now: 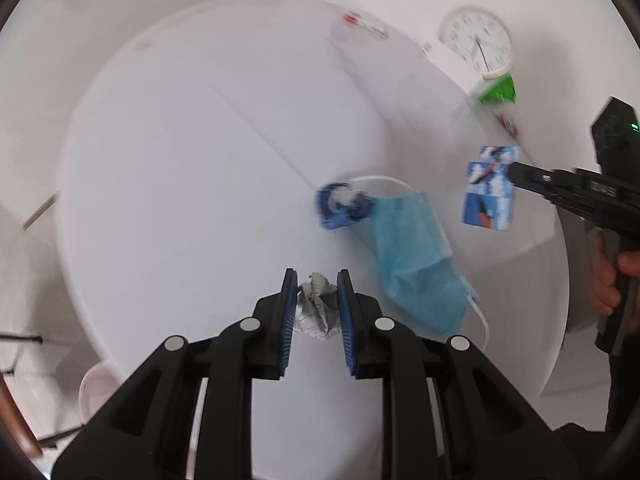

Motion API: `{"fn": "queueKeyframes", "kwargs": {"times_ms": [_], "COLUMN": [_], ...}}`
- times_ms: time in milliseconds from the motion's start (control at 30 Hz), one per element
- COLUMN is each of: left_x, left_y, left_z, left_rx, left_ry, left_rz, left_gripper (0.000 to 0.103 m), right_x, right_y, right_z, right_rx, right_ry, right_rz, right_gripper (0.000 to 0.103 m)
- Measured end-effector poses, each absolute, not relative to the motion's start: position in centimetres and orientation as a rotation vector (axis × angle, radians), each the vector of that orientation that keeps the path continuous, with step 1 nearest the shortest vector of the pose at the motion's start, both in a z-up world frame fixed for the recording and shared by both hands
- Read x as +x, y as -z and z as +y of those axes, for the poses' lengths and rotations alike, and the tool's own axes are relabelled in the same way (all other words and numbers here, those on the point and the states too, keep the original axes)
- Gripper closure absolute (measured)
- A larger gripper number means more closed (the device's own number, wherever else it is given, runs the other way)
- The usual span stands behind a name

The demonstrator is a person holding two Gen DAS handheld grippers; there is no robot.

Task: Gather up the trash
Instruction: 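Drop the tissue into the wastebasket with the left tool while the right tool drops the wrapper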

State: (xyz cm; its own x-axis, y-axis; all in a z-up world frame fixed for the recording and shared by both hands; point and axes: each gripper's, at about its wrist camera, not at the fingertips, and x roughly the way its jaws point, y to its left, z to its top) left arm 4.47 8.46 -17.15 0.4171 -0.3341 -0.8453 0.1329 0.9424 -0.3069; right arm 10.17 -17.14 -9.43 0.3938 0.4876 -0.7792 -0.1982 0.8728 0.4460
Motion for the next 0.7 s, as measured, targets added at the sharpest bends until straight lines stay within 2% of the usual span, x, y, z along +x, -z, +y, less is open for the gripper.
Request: {"fn": "queueKeyframes", "kwargs": {"times_ms": [200, 433, 533, 600, 633, 700], "left_x": [-2.2, -8.4, -10.0, -10.9, -11.3, -12.3], "left_y": [15.1, 18.4, 21.0, 22.1, 22.3, 22.2], "left_z": [16.0, 23.1, 25.7, 27.2, 27.9, 29.2], "left_rx": [-0.262, -0.297, -0.362, -0.394, -0.411, -0.458], "left_ry": [0.106, -0.050, -0.095, -0.138, -0.164, -0.206], "left_rz": [1.062, 1.137, 1.185, 1.203, 1.199, 1.183], "left_gripper": [0.082, 0.081, 0.065, 0.047, 0.043, 0.028], "right_x": [6.6, 2.0, 0.6, -0.3, -0.6, -1.4], "right_y": [5.9, 6.3, 7.1, 7.7, 8.0, 8.1], "right_z": [-7.9, 5.0, 9.5, 12.2, 13.4, 14.7], "right_rx": [0.234, 0.151, 0.100, 0.058, 0.037, 0.002], "right_ry": [-0.734, -1.042, -1.127, -1.165, -1.183, -1.203], "right_rz": [1.056, 1.121, 1.171, 1.199, 1.210, 1.226], "right_gripper": [0.096, 0.096, 0.096, 0.096, 0.096, 0.096]}}
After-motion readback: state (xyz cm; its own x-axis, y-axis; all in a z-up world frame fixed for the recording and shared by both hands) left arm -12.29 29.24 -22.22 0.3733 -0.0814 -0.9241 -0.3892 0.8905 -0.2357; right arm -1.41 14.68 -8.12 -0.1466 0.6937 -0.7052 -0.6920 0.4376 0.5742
